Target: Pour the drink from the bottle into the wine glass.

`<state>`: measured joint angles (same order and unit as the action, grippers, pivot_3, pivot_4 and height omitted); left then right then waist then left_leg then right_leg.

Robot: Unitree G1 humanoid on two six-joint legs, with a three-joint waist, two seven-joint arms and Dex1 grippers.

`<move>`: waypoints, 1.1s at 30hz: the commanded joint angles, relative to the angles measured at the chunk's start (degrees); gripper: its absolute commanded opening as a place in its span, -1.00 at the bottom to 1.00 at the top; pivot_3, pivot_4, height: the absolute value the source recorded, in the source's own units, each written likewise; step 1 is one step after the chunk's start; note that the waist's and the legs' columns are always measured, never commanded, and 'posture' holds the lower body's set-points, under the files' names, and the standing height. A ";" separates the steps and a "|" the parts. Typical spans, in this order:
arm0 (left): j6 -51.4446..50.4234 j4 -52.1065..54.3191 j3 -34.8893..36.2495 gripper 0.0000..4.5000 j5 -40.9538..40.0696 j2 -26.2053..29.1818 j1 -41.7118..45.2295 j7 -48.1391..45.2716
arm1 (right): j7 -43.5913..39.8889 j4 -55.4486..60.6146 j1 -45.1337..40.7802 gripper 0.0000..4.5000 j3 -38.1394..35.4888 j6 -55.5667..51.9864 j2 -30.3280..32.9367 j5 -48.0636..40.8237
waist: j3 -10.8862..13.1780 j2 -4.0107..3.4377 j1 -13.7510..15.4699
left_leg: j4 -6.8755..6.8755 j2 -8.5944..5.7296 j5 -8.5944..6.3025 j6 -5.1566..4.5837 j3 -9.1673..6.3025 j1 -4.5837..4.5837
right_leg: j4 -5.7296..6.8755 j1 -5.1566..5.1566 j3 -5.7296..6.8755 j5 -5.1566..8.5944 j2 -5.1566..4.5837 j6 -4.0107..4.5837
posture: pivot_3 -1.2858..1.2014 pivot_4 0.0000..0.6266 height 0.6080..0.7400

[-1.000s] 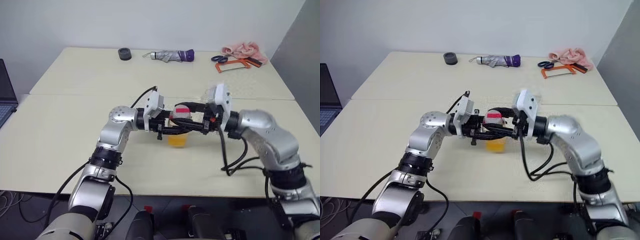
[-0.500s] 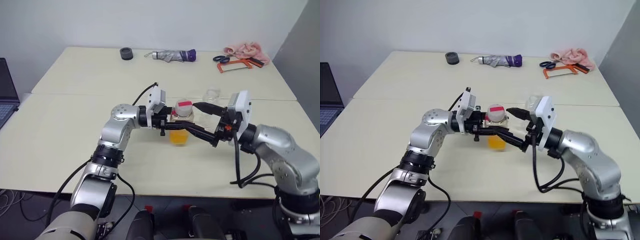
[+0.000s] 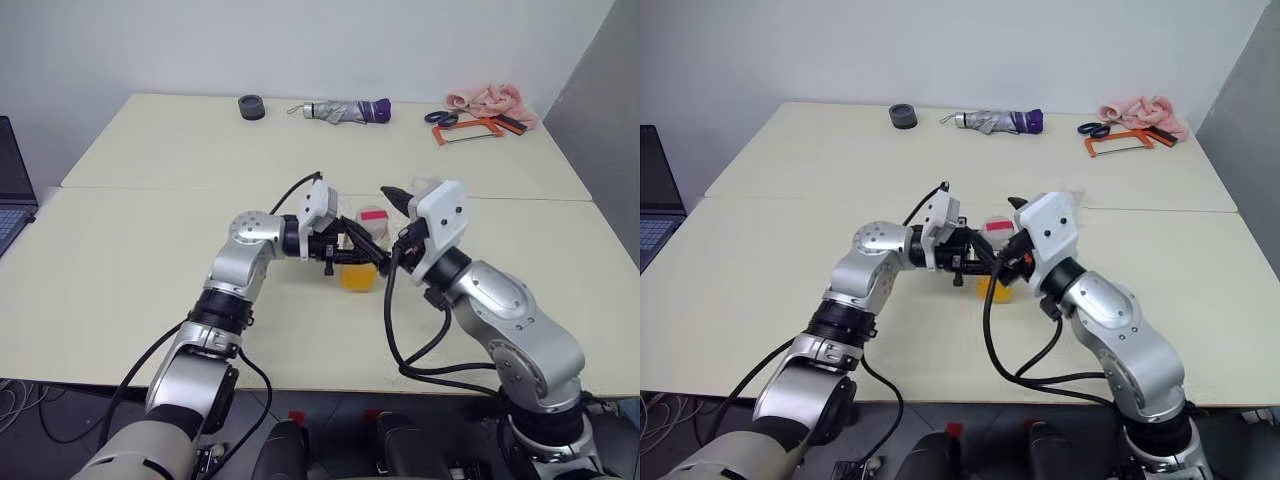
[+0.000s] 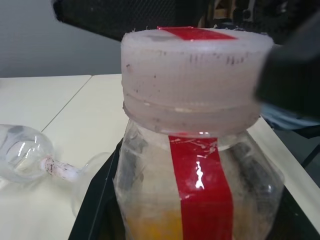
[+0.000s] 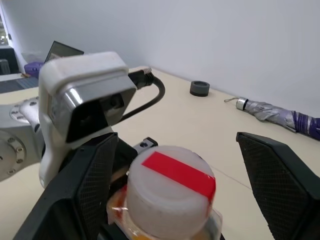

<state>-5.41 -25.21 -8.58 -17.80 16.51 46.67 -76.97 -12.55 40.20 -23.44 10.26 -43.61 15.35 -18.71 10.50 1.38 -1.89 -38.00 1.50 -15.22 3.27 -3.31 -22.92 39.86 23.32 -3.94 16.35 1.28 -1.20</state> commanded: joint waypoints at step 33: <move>-3.09 8.61 0.94 -0.23 -2.37 1.12 -1.24 -1.38 | -37.38 -16.84 -9.65 0.73 -10.01 9.35 15.48 -15.00 | 0.07 -0.10 0.08 | 0.01 0.02 -0.01 -0.02 -0.08 -0.02 | 0.03 0.00 0.10 0.02 -0.10 0.06 | 0.03 -0.52 1.00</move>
<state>-8.57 -19.09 -8.97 -18.26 17.80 45.06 -79.09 -53.23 18.32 -33.09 4.63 -33.25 30.60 -31.30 10.57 1.28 -1.81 -37.98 1.51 -15.23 3.25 -3.38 -22.95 39.90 23.32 -3.86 16.36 1.14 -1.15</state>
